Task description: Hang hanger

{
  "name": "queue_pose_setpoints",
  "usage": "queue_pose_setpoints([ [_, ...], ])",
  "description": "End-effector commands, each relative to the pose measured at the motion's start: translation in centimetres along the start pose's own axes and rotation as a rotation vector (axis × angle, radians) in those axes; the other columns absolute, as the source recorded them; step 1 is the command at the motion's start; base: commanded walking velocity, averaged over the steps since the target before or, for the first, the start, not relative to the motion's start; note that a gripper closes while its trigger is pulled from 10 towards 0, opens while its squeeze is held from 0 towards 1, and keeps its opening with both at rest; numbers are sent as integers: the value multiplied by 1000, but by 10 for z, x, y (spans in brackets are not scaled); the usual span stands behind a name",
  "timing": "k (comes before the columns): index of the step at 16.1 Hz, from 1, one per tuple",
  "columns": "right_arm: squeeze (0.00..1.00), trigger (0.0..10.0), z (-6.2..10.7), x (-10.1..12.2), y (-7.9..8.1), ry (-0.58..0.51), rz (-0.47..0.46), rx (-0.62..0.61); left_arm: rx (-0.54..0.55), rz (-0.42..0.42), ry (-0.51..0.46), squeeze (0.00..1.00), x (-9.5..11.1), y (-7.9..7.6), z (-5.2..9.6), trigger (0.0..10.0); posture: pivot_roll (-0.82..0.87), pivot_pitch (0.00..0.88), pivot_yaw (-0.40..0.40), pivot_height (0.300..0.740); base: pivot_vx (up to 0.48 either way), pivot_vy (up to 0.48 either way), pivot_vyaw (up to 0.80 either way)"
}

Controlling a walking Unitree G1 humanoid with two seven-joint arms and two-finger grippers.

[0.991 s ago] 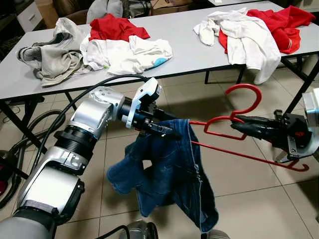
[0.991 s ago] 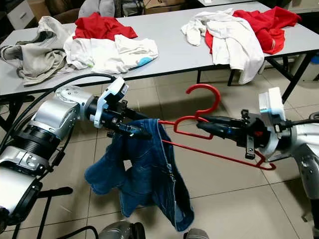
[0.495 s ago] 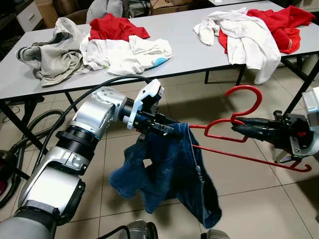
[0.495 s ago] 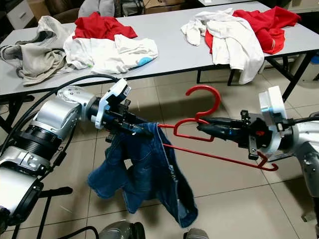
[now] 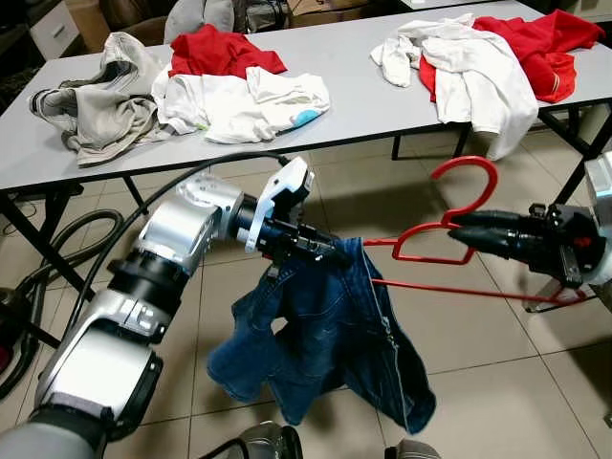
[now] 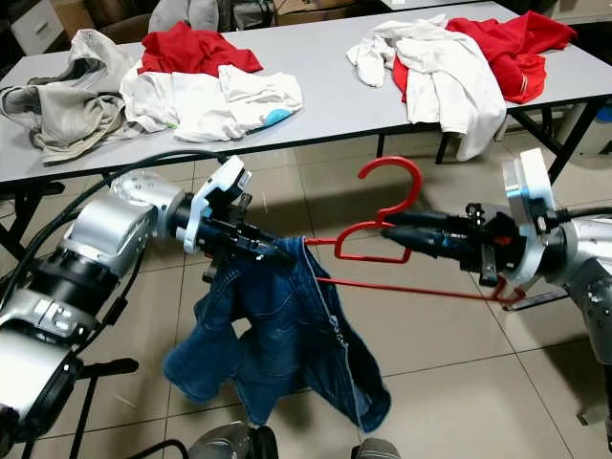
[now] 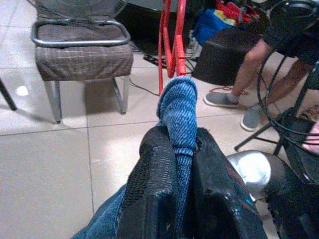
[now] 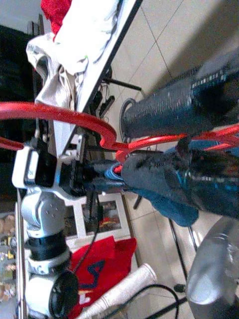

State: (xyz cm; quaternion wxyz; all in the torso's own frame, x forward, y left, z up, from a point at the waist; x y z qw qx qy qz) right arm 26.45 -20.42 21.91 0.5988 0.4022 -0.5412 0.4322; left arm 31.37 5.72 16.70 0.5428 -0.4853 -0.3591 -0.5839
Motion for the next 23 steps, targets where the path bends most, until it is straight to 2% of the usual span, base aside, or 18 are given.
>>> queue_pose_setpoints([
  [1, 1000, 10000, 5, 11, -4, -35, 23, -27, 40, -33, -23, 0, 9, 2, 7, 0, -197, 0, 114, 740, 0, 0, 0],
  [3, 1000, 10000, 18, 29, -6, -109, 44, -69, 91, -30, -21, 0, 5, 6, 11, 0, -189, 0, 110, 740, 0, 0, 0],
  [5, 1000, 10000, 31, 50, 3, -215, 51, -68, 209, -43, -17, 0, 0, 18, 21, 0, -184, 0, 106, 740, 0, 0, 0],
  [6, 1000, 10000, 31, 58, 13, -256, 48, -40, 297, -57, -27, 0, 0, 27, 27, 0, -183, 0, 109, 740, 0, 0, 0],
  [7, 1000, 10000, 29, 59, 18, -268, 43, -27, 322, -63, -26, 0, 0, 29, 29, 0, -183, 0, 109, 740, 0, 0, 0],
  [8, 1000, 10000, 18, 56, 29, -273, 28, 0, 358, -69, -51, 0, 4, 31, 34, 0, -183, 0, 109, 740, 0, 0, 0],
  [10, 1000, 10000, 4, 38, 37, -208, -18, 12, 360, -84, -97, 0, 16, 30, 35, 0, -189, 0, 117, 740, 0, 0, 0],
  [11, 1000, 10000, -14, -2, 27, -95, -72, -118, 346, -119, -130, 0, 30, 29, 36, 0, -192, 0, 120, 740, 0, 0, 0],
  [12, 1000, 10000, -21, -19, 20, -64, -97, -195, 330, -139, -136, 0, 37, 27, 36, 0, -192, 0, 120, 740, 0, 0, 0],
  [13, 1000, 10000, -23, -23, 17, -61, -105, -216, 325, -143, -136, 0, 39, 27, 36, 0, -192, 0, 120, 740, 0, 0, 0],
  [14, 1000, 10000, -25, -35, 9, -59, -161, -292, 303, -154, -142, 0, 44, 25, 37, 0, -193, 0, 122, 740, 0, 0, 0],
  [16, 1000, 10000, -19, -67, 2, 2, -267, -373, 264, -174, -159, 0, 56, 20, 38, 0, -193, 0, 120, 740, 0, 0, 0],
  [19, 1000, 10000, -11, -82, 6, 21, -281, -400, 248, -191, -179, 0, 66, 18, 37, 0, -189, 0, 110, 740, 0, 0, 0],
  [20, 1000, 10000, -5, -93, 8, 56, -296, -420, 242, -200, -201, 0, 73, 17, 37, 0, -189, 0, 110, 740, 0, 0, 0],
  [23, 1000, 10000, 6, -115, 1, 97, -338, -501, 188, -200, -274, 0, 89, 8, 36, 0, -189, 0, 110, 740, 0, 0, 0],
])
Point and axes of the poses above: a point about 5 cm out from each wrist's last joint towards the gripper, its own z axis pointing back from the gripper into the wrist, its own x axis along the axis of the wrist's last joint, y = z × x, the point moved 4 cm from there along -z, pointing out of the wrist towards the gripper, and after that the axes turned 2 degrees about -z, right-handed, at the moved point
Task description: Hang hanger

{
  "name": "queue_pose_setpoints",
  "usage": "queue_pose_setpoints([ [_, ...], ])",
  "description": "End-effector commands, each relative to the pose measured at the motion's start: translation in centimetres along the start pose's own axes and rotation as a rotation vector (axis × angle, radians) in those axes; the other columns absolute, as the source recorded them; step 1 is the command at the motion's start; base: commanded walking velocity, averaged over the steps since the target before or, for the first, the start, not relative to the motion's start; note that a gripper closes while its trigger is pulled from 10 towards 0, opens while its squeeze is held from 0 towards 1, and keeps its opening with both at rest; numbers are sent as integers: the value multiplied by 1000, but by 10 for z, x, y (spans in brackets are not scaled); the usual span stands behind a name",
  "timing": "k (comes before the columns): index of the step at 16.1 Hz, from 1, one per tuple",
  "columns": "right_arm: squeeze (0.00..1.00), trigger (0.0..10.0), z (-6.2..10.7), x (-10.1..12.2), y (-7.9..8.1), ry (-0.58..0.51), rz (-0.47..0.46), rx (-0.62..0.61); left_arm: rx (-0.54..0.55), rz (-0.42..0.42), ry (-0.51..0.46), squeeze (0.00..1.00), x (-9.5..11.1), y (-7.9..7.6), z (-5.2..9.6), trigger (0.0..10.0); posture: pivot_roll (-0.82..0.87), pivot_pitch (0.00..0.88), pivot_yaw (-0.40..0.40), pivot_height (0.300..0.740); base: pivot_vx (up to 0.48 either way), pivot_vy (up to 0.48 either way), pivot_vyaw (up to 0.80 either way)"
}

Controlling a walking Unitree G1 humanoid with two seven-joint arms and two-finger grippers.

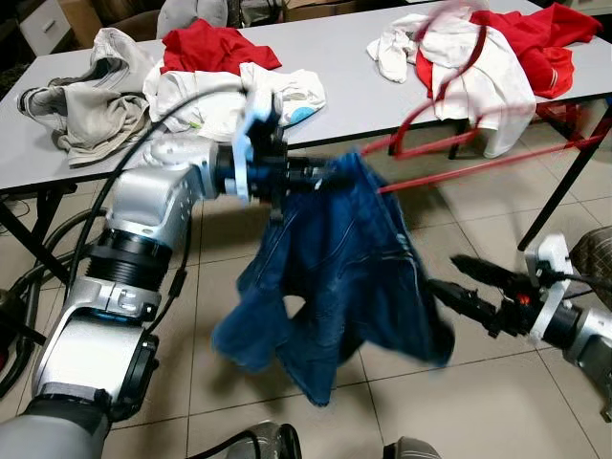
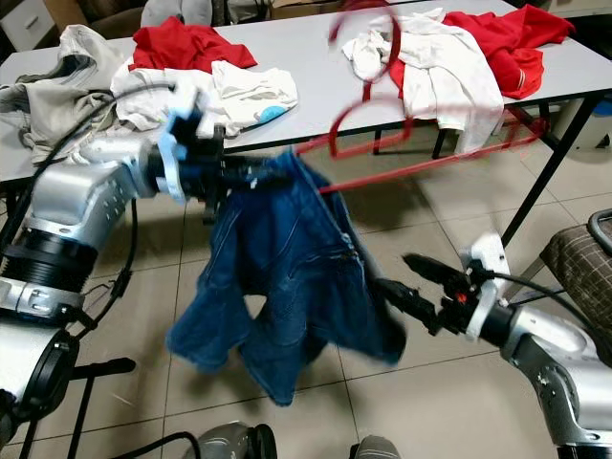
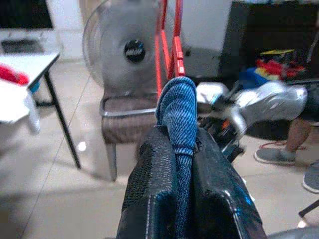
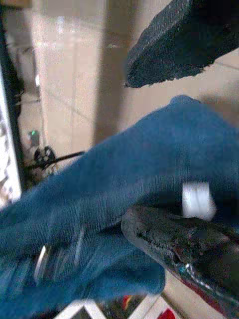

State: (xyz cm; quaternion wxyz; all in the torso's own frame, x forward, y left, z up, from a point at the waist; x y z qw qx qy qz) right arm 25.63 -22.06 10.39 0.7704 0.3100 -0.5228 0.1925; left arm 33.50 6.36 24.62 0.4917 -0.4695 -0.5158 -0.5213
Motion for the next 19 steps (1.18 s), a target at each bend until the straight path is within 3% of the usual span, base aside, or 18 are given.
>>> queue_pose_setpoints([
  [1, 1000, 10000, -1, -1, 0, -1, 11, -5, -27, -38, -35, 0, 17, -3, 0, 0, -195, 0, 115, 740, 0, 0, 0],
  [2, 1000, 10000, -3, -5, -7, -8, -19, -41, -87, -26, -52, 0, 23, -11, -2, 0, -197, 0, 116, 740, 0, 0, 0],
  [3, 561, 10000, -4, -6, -9, -12, -34, -45, -97, -26, -54, 0, 24, -13, -2, 0, -197, 0, 116, 740, 0, 0, 0],
  [4, 561, 10000, -4, -7, -9, -7, -42, -39, -95, -28, -58, 0, 25, -13, -3, 0, -197, 0, 116, 740, 0, 0, 0],
  [5, 0, 10000, -6, -5, -5, -18, -50, 5, -69, -38, -55, 0, 26, -10, -5, 0, -197, 0, 116, 740, 0, 0, 0],
  [7, 0, 10000, -3, 27, 10, -217, -118, 120, 6, -58, 4, 0, 18, -1, -8, 0, -187, 0, 110, 740, 0, 0, 0],
  [9, 0, 10000, 1, 42, 20, -329, -155, 188, 39, -62, 15, 0, 14, 1, -9, 0, -186, 0, 110, 740, 0, 0, 0],
  [10, 137, 10000, 1, 43, 21, -341, -158, 197, 38, -60, 10, 0, 14, 0, -10, 0, -186, 0, 110, 740, 0, 0, 0],
  [12, 227, 10000, -1, 40, 22, -336, -159, 200, 35, -58, 2, 0, 15, -1, -11, 0, -186, 0, 110, 740, 0, 0, 0],
  [13, 220, 10000, -3, 35, 21, -305, -153, 184, 30, -54, -7, 0, 16, -2, -12, 0, -186, 0, 110, 740, 0, 0, 0],
  [14, 176, 10000, -8, 27, 17, -249, -134, 138, 15, -43, -25, 0, 18, -5, -13, 0, -191, 0, 116, 740, 0, 0, 0],
  [16, 0, 10000, -13, 27, 17, -239, -133, 131, 27, -43, -22, 0, 15, -5, -13, 0, -188, 0, 114, 740, 0, 0, 0],
  [19, 0, 10000, -20, 17, 15, -135, -95, 124, 59, -40, -31, 0, 14, -3, -12, 0, -184, 0, 102, 740, 0, 0, 0],
])
Point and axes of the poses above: a point about 5 cm out from each wrist's last joint towards the gripper, its own z axis pointing back from the gripper into the wrist, its own x axis along the axis of the wrist's last joint, y = z × x, the point moved 4 cm from there along -z, pointing out of the wrist towards the gripper, and after that the axes turned 2 degrees about -z, right-handed, at the moved point
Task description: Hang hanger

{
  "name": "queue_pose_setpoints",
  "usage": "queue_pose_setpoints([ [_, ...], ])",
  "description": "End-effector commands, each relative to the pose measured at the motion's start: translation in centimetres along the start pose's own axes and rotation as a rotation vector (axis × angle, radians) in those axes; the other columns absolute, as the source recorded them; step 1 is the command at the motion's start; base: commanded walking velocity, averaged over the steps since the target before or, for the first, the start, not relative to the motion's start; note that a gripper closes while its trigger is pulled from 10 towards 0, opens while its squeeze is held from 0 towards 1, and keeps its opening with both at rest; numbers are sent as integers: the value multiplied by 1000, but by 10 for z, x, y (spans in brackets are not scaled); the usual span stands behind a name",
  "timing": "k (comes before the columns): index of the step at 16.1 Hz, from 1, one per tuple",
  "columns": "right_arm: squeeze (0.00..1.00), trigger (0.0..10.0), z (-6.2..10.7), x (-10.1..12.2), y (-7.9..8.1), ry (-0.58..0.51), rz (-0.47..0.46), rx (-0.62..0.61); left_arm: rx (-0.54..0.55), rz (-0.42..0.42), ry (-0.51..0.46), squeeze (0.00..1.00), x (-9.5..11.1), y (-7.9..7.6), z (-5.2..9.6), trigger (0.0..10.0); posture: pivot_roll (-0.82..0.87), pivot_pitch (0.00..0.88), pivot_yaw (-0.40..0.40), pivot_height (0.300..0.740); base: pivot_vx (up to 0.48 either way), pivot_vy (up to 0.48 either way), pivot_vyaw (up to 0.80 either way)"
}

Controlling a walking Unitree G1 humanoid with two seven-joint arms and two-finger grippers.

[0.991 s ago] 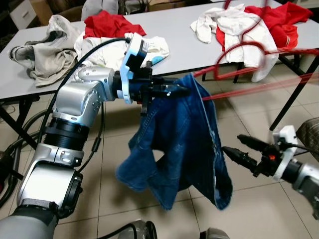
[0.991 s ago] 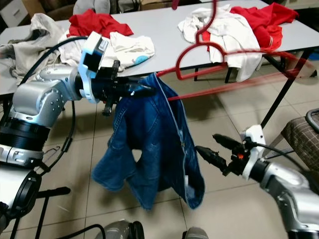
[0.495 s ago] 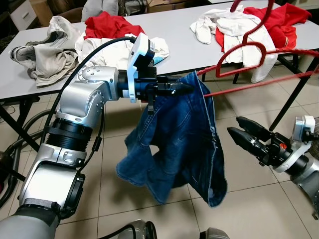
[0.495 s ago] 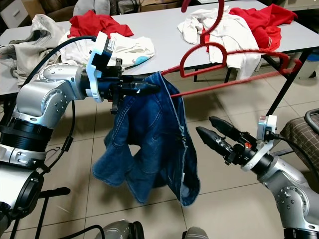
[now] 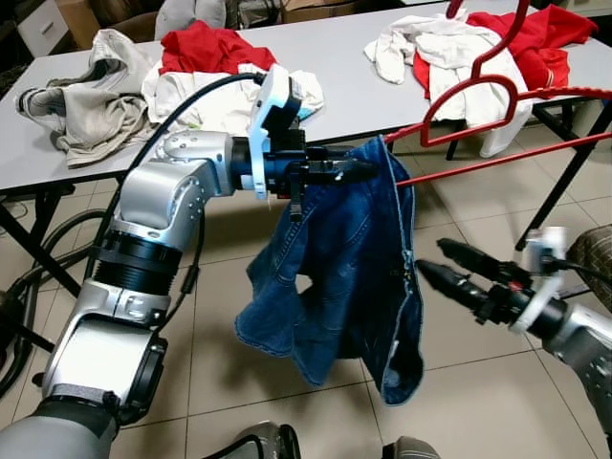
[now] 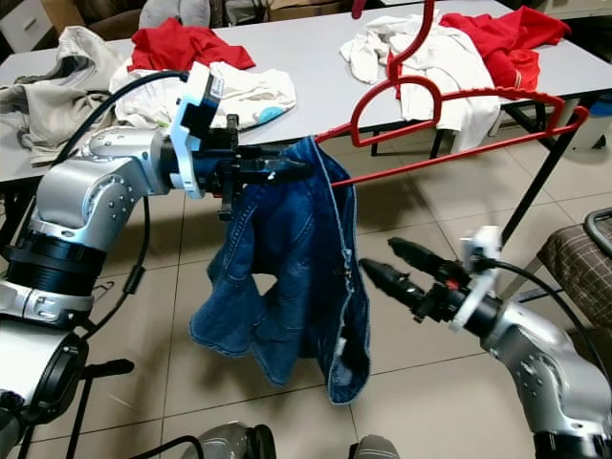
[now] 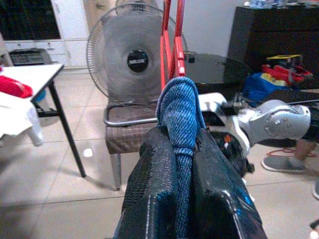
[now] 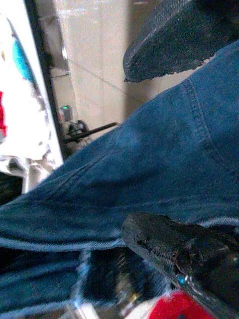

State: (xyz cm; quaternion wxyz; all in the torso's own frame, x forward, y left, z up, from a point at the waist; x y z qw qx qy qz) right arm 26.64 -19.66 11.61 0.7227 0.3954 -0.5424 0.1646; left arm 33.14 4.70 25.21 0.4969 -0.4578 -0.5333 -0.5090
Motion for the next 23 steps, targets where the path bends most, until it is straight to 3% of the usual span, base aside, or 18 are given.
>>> queue_pose_setpoints([
  [1, 0, 10000, -3, -2, -1, 32, 24, 4, 33, -33, -13, 0, 5, 1, 5, 0, -172, 0, 76, 740, 0, 0, 0],
  [4, 0, 10000, -14, 14, 5, -7, 40, 50, 95, -42, 53, 0, -14, 3, 10, 0, -158, 0, 46, 740, 0, 0, 0],
  [6, 0, 10000, -14, 27, -7, -45, 69, -29, 141, -46, 106, 0, -29, 4, 17, 0, -145, 0, 15, 740, 0, 0, 0],
  [8, 0, 10000, -11, 34, 0, -77, 48, 26, 151, -33, 115, 0, -35, 1, 22, 0, -141, 0, 6, 740, 0, 0, 0],
  [11, 0, 10000, -19, 15, 5, 15, 51, 72, 128, -15, 56, 0, -28, -8, 17, 0, -152, 0, 12, 740, 0, 0, 0],
  [14, 0, 10000, -29, -6, -12, 110, 87, -40, 127, 4, 27, 0, -27, -11, 11, 0, -158, 0, 23, 740, 0, 0, 0],
  [17, 0, 10000, -38, -8, -26, 74, 67, -120, 124, 34, 52, 0, -38, -19, 12, 0, -160, 0, 38, 740, 0, 0, 0],
  [20, 0, 10000, -43, -8, -14, 30, 35, -42, 145, 50, 96, 0, -53, -23, 17, 0, -158, 0, 37, 740, 0, 0, 0],
  [23, 0, 10000, -35, -17, -1, 48, 38, 52, 160, 83, 96, 0, -65, -24, 20, 0, -157, 0, 35, 740, 0, 0, 0],
])
Point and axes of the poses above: a point about 5 cm out from each wrist's last joint towards the gripper, its own z axis pointing back from the gripper into the wrist, its own x axis along the axis of the wrist's last joint, y = z × x, the point moved 4 cm from there along -z, pointing out of the wrist towards the gripper, and after that the axes turned 2 degrees about -z, right-handed, at the moved point
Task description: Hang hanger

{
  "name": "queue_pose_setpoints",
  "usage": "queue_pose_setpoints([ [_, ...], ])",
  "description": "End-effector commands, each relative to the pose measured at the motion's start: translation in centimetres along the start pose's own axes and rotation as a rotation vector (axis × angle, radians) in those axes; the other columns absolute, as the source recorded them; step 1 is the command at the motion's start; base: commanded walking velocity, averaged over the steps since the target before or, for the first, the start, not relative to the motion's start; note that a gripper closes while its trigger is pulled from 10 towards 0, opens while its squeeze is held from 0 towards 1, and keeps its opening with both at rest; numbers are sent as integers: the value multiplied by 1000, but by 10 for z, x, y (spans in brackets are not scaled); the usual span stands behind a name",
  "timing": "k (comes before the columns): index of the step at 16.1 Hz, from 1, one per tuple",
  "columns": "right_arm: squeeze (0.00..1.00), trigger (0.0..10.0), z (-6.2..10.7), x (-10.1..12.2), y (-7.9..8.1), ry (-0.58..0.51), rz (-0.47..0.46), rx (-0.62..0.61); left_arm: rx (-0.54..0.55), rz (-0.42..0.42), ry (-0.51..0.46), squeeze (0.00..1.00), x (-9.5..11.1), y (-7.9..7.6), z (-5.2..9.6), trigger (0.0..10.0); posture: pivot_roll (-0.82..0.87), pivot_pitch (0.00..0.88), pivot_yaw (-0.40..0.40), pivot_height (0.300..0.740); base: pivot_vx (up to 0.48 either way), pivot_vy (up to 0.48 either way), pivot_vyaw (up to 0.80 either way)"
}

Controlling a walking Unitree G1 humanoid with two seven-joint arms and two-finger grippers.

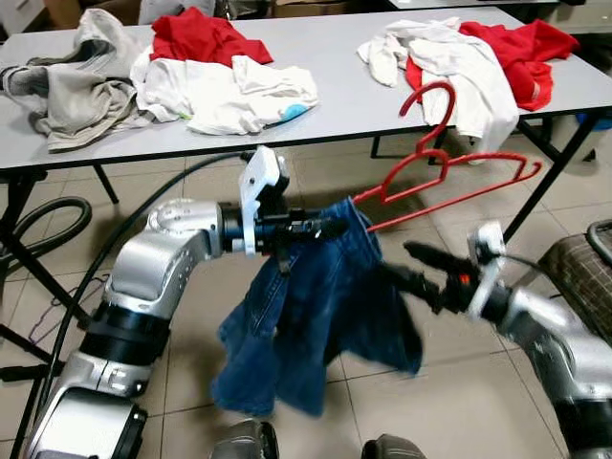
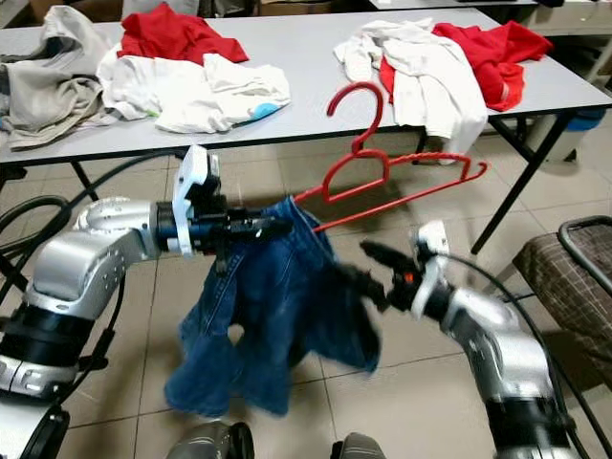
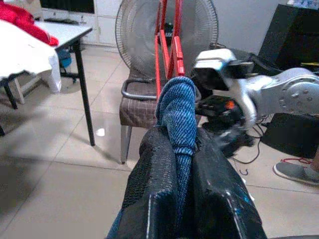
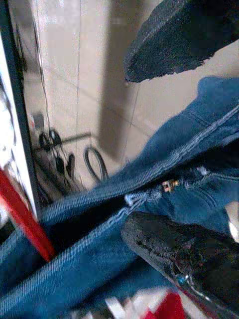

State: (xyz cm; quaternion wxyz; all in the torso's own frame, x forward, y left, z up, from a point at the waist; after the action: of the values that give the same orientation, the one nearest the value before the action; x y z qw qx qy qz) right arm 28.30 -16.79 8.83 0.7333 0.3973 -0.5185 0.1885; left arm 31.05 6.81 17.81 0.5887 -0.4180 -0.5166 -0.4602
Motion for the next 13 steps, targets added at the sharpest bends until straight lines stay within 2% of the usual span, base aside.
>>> queue_pose_setpoints([
  [1, 0, 10000, 2, 10, 6, -33, 24, 35, -3, -25, -24, 0, 9, 0, 0, 0, -159, 0, 37, 740, 0, 0, 0],
  [4, 0, 10000, 3, 18, 0, -93, -2, 1, -92, -4, -54, 0, 15, -11, 2, 0, -165, 0, 46, 740, 0, 0, 0],
  [6, 0, 10000, 2, 20, 2, -99, -3, 17, -123, -3, -47, 0, 15, -12, 2, 0, -165, 0, 48, 740, 0, 0, 0],
  [13, 0, 10000, -9, 8, 4, -31, 1, 36, -138, -36, -42, 0, 21, -9, -6, 0, -163, 0, 51, 740, 0, 0, 0],
])
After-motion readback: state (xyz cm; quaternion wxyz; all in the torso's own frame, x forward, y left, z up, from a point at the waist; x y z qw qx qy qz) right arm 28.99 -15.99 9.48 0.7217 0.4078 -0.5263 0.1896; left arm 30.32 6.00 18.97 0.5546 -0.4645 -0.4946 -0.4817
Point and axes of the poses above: a point about 5 cm out from each wrist's last joint towards the gripper, its own z axis pointing back from the gripper into the wrist, its own x axis along the axis of the wrist's last joint, y = z × x, the point moved 4 cm from there along -z, pointing out of the wrist towards the gripper, and after that the axes turned 2 degrees about -z, right-handed, at the moved point
